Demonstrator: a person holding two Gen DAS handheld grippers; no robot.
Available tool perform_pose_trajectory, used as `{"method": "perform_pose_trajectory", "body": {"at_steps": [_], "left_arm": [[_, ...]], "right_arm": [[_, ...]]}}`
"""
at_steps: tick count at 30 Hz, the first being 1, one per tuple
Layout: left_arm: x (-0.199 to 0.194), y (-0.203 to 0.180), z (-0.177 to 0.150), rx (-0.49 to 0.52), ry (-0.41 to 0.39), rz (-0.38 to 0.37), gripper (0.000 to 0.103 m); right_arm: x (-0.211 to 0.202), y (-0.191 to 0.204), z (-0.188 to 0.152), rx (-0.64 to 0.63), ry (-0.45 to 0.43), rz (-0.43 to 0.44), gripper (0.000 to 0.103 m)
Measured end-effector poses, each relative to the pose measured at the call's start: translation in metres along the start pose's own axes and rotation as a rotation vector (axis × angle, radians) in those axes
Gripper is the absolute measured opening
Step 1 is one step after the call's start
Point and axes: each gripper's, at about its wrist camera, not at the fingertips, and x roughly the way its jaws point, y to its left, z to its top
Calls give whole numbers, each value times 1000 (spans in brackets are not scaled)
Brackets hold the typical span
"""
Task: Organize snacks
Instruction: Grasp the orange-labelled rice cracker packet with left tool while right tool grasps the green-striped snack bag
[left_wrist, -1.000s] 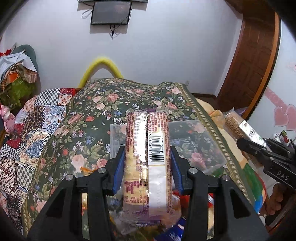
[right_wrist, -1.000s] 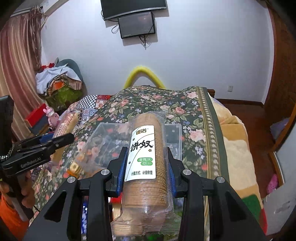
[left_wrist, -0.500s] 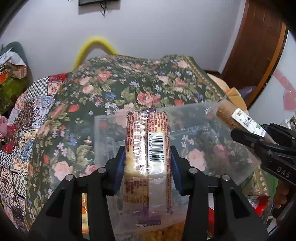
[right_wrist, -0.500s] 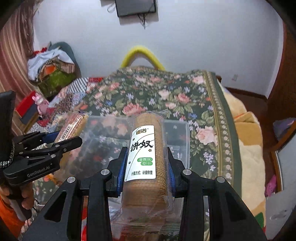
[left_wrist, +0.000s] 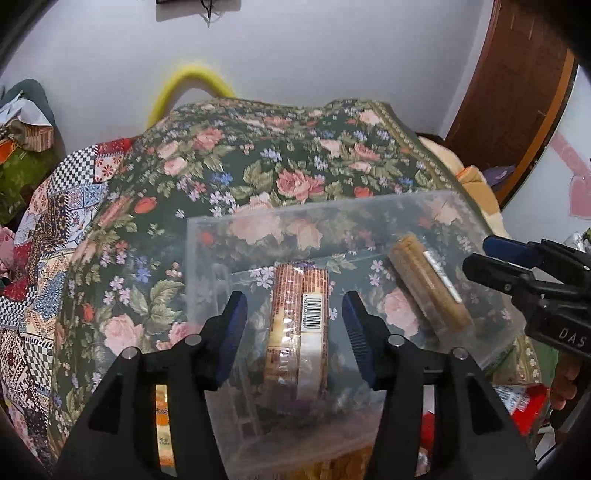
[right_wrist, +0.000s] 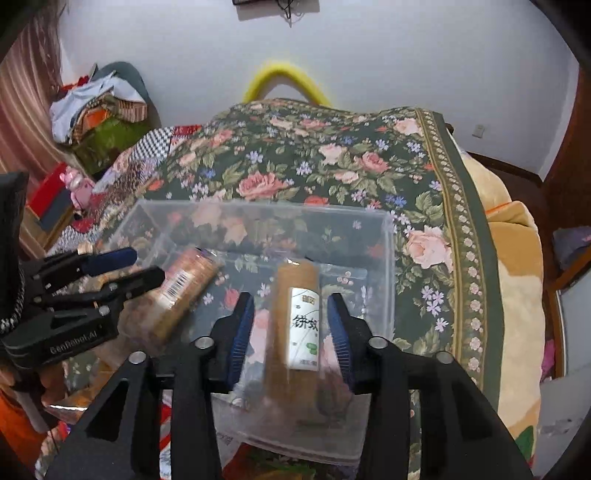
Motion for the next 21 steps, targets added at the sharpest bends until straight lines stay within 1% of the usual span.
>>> {"method": "perform_pose_trajectory", "body": {"at_steps": [1,5,11,15,21], "left_arm": [[-7,2,0,-1,-14,1,54],[-37,14,-1,-12,-60,7,57],[-75,47,-12,-37,-98,40,63],[-83,73,-30,-57,-73,95,64],[-69,103,-65,-122,10,120,64]], "right_arm": [[-5,0,1,-1,-14,-4,48],[-25,-1,0,-6,-61,-12,52],[-58,-4,-12,-8,-121,-27,58],[-71,-9,-27,11,-134,-25,61],[-79,-13,-53,25,-112,-40,61]]}}
